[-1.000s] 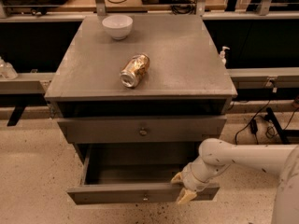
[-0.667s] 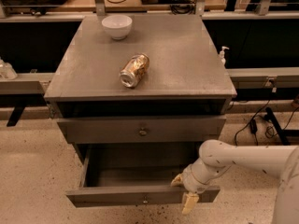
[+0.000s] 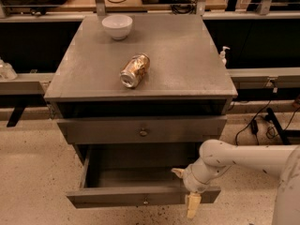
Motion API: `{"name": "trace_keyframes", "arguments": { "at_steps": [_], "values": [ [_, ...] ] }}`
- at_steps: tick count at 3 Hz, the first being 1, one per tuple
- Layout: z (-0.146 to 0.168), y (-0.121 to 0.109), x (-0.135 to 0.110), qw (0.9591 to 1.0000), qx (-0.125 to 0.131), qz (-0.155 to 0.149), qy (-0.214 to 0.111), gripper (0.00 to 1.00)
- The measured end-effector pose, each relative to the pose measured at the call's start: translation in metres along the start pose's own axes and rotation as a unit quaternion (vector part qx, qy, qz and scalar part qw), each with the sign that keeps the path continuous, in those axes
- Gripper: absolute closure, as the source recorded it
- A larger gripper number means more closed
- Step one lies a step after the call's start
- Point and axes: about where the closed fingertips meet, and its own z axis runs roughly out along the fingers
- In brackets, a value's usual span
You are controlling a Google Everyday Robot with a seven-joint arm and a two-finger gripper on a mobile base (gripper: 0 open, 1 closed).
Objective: Open middle drawer
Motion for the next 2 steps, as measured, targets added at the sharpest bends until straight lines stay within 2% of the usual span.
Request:
{"name": "trace_keyframes", "arguments": {
  "at_steps": [1,2],
  "values": [
    [-0.008,-0.009,-0.003,0.9995,0.007,-0.004,0.030,0.00],
    [-0.039,-0.026,-0.010,0.9972,0.029,-0.011,0.068,0.00]
  ]
}}
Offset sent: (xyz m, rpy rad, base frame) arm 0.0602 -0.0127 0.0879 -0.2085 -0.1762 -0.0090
